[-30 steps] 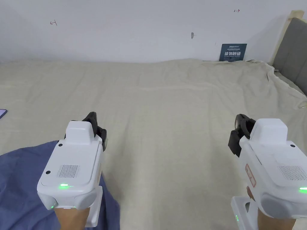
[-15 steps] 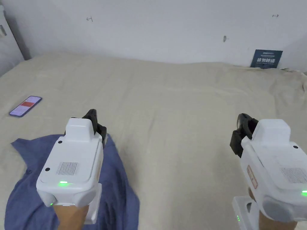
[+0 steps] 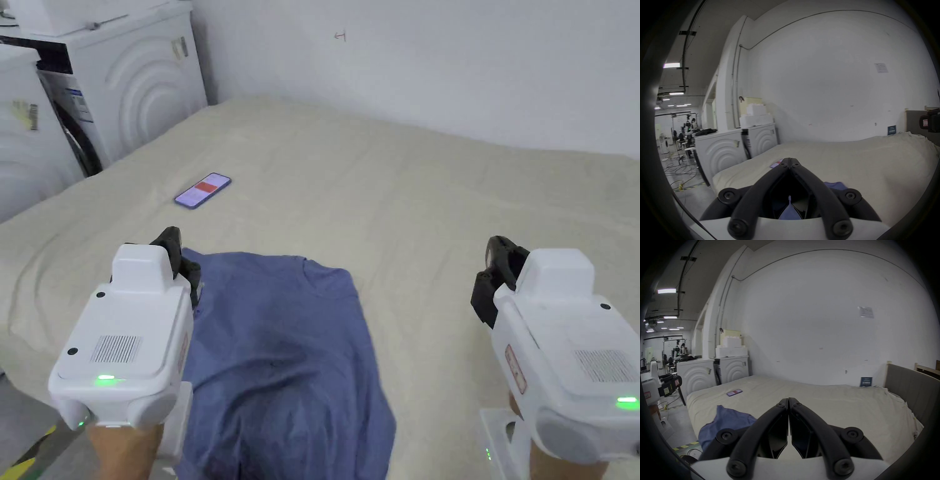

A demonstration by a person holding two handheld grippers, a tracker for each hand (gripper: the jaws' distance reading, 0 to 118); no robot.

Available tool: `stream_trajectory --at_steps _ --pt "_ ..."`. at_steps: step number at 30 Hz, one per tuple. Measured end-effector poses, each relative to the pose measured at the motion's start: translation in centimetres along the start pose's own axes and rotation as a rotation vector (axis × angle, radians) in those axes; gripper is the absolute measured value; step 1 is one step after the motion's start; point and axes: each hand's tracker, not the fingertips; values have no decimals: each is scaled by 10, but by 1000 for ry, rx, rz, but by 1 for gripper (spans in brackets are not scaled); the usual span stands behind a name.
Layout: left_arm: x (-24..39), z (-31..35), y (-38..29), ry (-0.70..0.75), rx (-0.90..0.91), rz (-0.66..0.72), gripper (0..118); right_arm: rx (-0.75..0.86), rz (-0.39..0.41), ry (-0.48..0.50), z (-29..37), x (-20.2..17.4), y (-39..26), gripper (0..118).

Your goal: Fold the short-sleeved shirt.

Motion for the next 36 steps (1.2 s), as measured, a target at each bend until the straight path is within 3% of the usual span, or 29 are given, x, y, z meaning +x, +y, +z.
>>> stream_trajectory --at_steps 8,15,19,25,28,31,32,35,36 --pt "-55 18 -11 108 -24 -6 0 -6 6 109 -20 -49 -2 0" --pt "-60 15 -14 119 -44 -15 0 -11 1 132 -24 -57 -2 0" --pt "-50 -1 -15 27 -98 17 0 -19 7 118 -25 -48 -3 0" --pt "-16 -48 -24 -159 -320 86 0 -40 14 63 -23 -24 -9 0" --pt "6 -75 -39 -241 -476 98 12 -57 15 30 -23 -10 -16 0" --pt "28 -98 -60 -296 -608 89 50 -82 16 -1 -22 5 -23 0" --pt "35 -105 -68 -317 -650 92 68 -89 17 -12 -22 10 -26 0" --pt "54 -122 -92 -343 -764 82 103 -109 19 -42 -20 23 -32 0" --pt "59 -127 -99 -343 -797 85 107 -114 18 -51 -19 27 -33 0"
